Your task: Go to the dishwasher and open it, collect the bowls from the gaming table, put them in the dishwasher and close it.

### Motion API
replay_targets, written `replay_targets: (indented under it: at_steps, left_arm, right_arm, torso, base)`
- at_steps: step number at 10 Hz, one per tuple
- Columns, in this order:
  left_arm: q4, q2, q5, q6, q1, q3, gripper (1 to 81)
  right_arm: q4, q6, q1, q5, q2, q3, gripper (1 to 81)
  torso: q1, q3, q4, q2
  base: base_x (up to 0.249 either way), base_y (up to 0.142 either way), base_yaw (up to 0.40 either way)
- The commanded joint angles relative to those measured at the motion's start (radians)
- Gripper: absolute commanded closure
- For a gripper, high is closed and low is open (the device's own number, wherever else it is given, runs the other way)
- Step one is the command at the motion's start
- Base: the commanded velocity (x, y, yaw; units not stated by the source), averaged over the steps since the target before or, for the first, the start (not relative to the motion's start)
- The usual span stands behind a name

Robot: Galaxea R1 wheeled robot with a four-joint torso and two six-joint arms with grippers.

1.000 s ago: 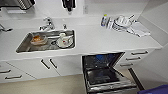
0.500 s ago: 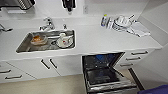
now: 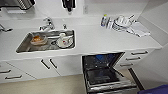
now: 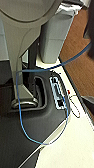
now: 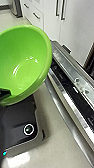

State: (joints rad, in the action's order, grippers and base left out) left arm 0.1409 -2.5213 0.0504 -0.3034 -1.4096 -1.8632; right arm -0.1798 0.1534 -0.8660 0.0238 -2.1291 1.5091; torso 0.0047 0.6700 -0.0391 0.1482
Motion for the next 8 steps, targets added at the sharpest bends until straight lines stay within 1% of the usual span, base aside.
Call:
replay_targets:
  at_steps: [1,3,5,6,7,8]
  left_arm:
    - [-0.008,-0.051,-0.08,-0.006,-0.082,-0.051,1.0]
    - [-0.001,-0.097,-0.08,-0.005,-0.119,-0.119,1.0]
    - [0.005,-0.148,-0.08,-0.002,-0.145,-0.194,1.0]
    - [0.006,-0.159,-0.081,0.001,-0.148,-0.214,1.0]
    - [0.005,-0.165,-0.081,0.003,-0.154,-0.225,1.0]
    - [0.005,-0.168,-0.083,0.003,-0.157,-0.231,1.0]
  right_arm:
    - [-0.017,0.041,0.165,-0.05,-0.028,0.034,81.1]
    - [-0.017,0.06,0.256,-0.111,-0.12,0.123,81.1]
    - [-0.02,0.06,0.299,-0.143,-0.256,0.301,81.1]
    - [-0.021,0.063,0.31,-0.16,-0.31,0.376,81.1]
    - [-0.021,0.074,0.327,-0.182,-0.363,0.44,81.1]
    - [-0.023,0.075,0.351,-0.182,-0.392,0.478,81.1]
  torso:
    - [0.0,0.0,0.0,0.0]
    - [0.0,0.0,0.0,0.0]
    - [0.0,0.0,0.0,0.0]
    - [0.0,0.0,0.0,0.0]
    - [0.0,0.0,0.0,0.0]
    - [0.0,0.0,0.0,0.0]
  base:
    - [0.0,0.0,0.0]
    - [0.0,0.0,0.0]
    - [0.0,0.0,0.0]
    - [0.0,0.0,0.0]
    - [0.0,0.0,0.0]
    - [0.0,0.0,0.0]
